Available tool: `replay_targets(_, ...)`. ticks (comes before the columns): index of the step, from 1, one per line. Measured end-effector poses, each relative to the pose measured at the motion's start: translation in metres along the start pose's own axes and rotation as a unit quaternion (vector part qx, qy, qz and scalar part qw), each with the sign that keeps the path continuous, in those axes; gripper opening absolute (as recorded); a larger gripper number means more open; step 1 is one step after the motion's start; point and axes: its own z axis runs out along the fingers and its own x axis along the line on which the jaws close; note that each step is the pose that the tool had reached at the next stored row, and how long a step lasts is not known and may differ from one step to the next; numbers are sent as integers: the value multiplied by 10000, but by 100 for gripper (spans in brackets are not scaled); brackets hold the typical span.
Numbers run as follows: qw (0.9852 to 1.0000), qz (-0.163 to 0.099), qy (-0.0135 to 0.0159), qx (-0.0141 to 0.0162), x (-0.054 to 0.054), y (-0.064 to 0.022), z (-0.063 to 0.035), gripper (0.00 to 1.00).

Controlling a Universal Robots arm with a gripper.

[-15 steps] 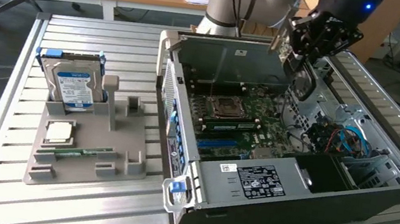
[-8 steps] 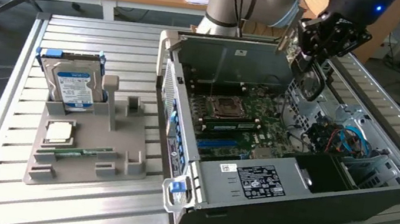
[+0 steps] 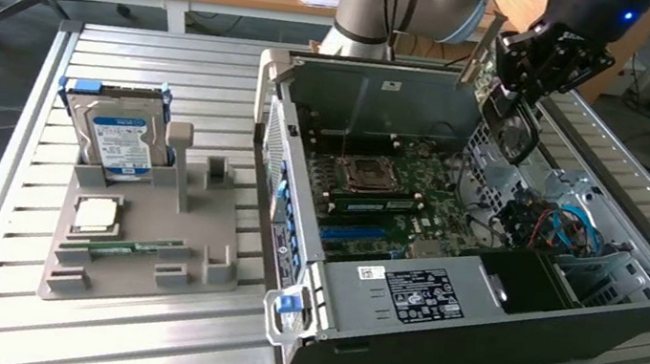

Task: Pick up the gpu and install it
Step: 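Pick up the gpu and move the gpu toward the slot, then insert the gpu into the slot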

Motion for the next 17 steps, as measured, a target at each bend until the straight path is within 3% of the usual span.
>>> replay_targets(6,10000,-1,0,0,-8,0,0,27)
replay_targets(10,10000,91,-12,3,-86,2,3,27)
replay_targets(17,10000,90,-12,3,-87,2,3,27)
